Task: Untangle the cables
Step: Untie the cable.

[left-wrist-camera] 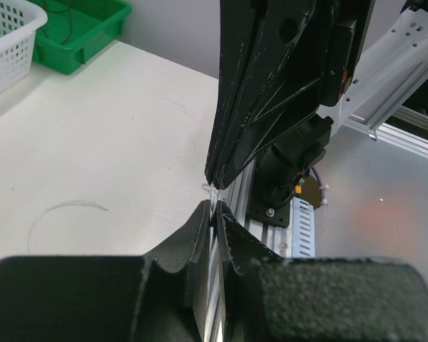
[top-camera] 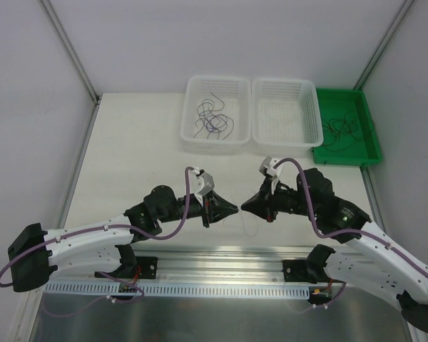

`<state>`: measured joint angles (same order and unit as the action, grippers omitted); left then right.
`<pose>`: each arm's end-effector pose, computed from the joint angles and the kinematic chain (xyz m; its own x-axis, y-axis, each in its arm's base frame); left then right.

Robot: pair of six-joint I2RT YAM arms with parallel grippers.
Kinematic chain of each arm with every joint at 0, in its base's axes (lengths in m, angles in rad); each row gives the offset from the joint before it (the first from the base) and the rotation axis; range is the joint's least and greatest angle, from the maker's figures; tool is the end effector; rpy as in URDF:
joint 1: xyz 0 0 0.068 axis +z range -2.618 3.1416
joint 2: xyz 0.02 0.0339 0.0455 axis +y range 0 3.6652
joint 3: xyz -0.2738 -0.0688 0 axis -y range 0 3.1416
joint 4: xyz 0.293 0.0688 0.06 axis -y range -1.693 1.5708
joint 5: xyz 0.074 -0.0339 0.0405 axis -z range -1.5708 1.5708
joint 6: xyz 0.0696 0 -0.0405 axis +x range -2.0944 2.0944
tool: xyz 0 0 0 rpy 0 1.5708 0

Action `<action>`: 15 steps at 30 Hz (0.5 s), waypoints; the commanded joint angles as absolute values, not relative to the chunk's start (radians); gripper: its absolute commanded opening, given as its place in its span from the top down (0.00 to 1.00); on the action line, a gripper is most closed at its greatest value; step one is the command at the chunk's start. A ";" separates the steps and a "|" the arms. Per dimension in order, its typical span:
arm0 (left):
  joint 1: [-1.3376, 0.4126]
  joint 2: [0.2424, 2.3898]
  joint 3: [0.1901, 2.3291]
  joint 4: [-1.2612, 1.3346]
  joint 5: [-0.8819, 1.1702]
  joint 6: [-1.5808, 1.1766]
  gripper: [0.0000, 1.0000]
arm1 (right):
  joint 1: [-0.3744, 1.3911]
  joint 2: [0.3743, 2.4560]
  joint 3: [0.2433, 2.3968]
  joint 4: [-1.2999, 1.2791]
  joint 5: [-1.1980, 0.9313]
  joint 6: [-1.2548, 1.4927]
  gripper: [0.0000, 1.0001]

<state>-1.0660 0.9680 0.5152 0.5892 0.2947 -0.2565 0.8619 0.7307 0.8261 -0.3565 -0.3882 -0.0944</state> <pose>0.1244 -0.2669 0.2839 -0.1842 -0.1686 -0.9683 0.9614 0.1738 -0.2131 0.1335 0.1961 0.3481 -0.0786 -0.2257 -0.9710 -0.9523 0.3050 0.0062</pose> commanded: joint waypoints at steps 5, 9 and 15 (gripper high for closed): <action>-1.065 0.957 0.469 0.623 0.249 -0.327 0.94 | 0.856 0.657 0.764 -0.212 -0.227 -0.003 0.99; -1.065 0.960 0.454 0.635 0.219 -0.350 0.94 | 0.856 0.572 0.714 -0.167 -0.080 0.047 0.99; -1.065 0.976 0.440 0.650 0.181 -0.383 0.94 | 0.856 0.457 0.652 -0.109 0.032 0.103 0.99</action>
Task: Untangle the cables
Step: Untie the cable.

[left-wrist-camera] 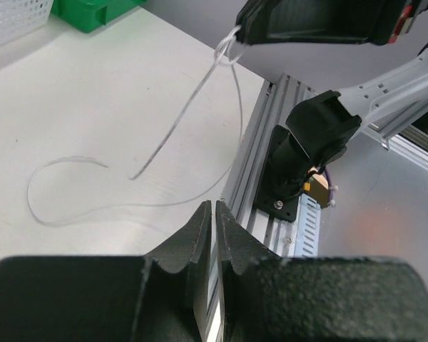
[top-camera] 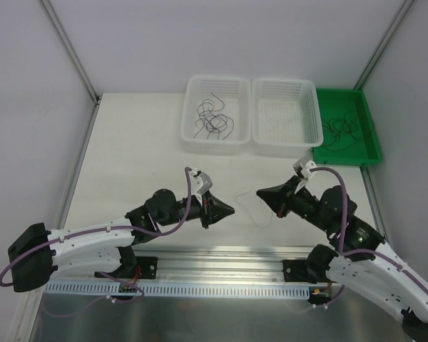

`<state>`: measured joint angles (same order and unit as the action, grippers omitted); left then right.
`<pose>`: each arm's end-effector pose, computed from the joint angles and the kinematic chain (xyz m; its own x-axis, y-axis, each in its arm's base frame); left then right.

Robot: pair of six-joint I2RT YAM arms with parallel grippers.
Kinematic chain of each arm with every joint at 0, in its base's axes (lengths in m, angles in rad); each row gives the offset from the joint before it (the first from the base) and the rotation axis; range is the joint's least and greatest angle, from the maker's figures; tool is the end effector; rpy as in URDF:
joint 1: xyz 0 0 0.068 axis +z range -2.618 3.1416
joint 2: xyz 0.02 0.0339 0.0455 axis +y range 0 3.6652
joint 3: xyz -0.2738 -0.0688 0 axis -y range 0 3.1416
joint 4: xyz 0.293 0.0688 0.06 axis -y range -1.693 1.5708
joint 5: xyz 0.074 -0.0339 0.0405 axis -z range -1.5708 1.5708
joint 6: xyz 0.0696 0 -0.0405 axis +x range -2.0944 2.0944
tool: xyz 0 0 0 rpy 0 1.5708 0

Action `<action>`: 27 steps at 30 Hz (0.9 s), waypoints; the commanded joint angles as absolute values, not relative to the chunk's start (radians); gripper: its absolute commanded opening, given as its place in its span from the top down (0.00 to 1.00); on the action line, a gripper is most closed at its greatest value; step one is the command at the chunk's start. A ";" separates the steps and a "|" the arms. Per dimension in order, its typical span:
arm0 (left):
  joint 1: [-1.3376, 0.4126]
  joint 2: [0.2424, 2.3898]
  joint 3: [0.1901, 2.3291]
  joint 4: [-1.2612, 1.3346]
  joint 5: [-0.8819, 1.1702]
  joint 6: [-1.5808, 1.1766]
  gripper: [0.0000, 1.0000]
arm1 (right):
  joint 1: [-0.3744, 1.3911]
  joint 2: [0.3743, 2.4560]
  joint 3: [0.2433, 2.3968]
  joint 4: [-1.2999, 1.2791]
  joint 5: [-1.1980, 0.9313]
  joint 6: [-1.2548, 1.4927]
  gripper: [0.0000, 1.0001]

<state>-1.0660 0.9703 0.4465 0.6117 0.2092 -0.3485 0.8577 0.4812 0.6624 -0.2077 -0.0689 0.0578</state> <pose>0.1279 -0.2613 0.2573 -0.2866 -0.1719 -0.9425 0.9133 0.2482 -0.3230 0.1259 0.1529 0.3482 -0.0635 0.0147 -0.9979 -0.7972 0.6007 0.0596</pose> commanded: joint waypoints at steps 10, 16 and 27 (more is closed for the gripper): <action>-1.065 0.919 0.520 0.509 0.287 -0.182 0.47 | 0.854 0.653 0.784 -0.313 -0.244 -0.121 0.99; -1.065 0.926 0.731 0.160 0.345 0.206 0.29 | 0.856 0.716 0.868 -0.440 -0.401 -0.248 0.99; -1.065 1.022 0.807 0.121 0.445 0.351 0.51 | 0.856 0.726 0.897 -0.454 -0.480 -0.305 0.99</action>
<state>-1.0660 1.0088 0.7528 0.1444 0.3733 0.2695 0.8570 0.7261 0.8448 -0.4545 -0.4267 -0.2615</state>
